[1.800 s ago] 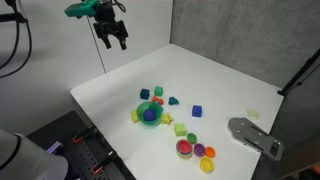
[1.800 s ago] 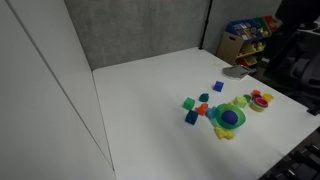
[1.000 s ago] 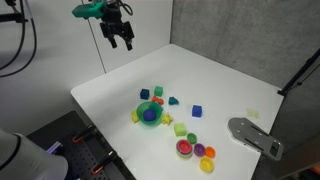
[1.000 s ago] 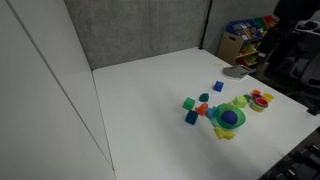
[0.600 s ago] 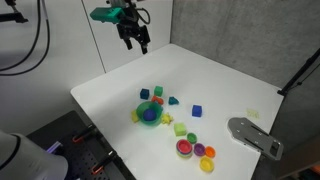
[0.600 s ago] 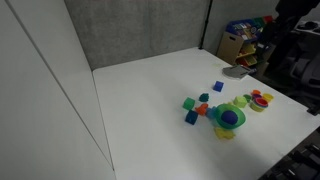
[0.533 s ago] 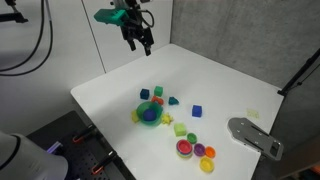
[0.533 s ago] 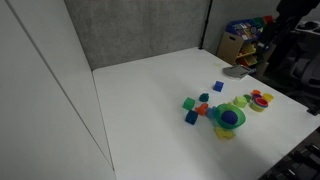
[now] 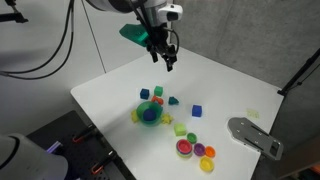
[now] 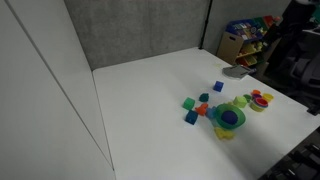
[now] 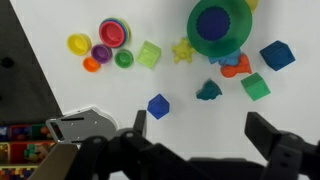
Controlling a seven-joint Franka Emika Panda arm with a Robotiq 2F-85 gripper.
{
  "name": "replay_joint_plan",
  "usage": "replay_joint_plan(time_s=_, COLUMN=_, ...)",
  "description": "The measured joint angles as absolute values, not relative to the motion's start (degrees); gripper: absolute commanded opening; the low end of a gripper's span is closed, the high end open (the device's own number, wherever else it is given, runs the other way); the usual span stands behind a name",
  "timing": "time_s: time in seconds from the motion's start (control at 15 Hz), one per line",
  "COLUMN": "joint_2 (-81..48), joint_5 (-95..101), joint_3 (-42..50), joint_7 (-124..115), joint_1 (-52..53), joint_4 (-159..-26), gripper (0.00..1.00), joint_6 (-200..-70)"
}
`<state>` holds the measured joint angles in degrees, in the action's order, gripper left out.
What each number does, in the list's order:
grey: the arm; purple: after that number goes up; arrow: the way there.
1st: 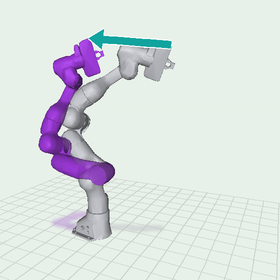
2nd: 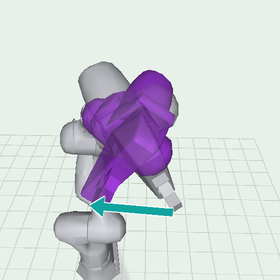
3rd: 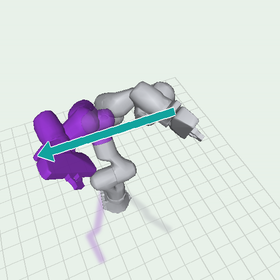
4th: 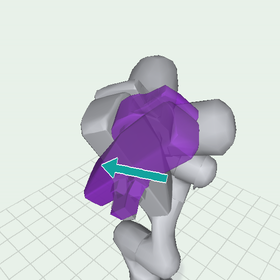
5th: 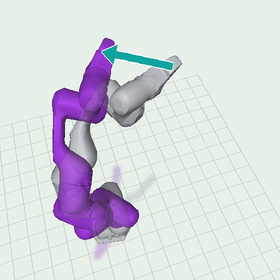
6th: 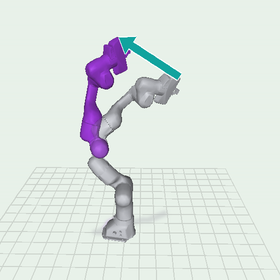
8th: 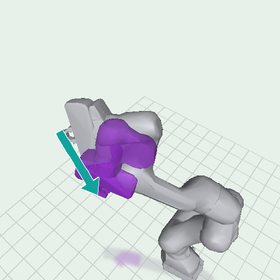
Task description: Put the yellow bowl in the pink bowl
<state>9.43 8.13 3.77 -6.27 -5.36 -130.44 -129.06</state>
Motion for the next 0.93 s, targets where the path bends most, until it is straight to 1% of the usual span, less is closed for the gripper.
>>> replay_joint_plan(time_s=0.47, joint_2=1.81, joint_5=7.85, joint_3=7.83, joint_7=-5.90, joint_1=-8.08, joint_4=-126.95, gripper=1.00, joint_6=-134.96)
replay_joint_plan(time_s=0.93, joint_2=-6.23, joint_5=3.30, joint_3=11.84, joint_7=-4.61, joint_1=-11.97, joint_4=-121.86, gripper=1.00, joint_6=-136.34)
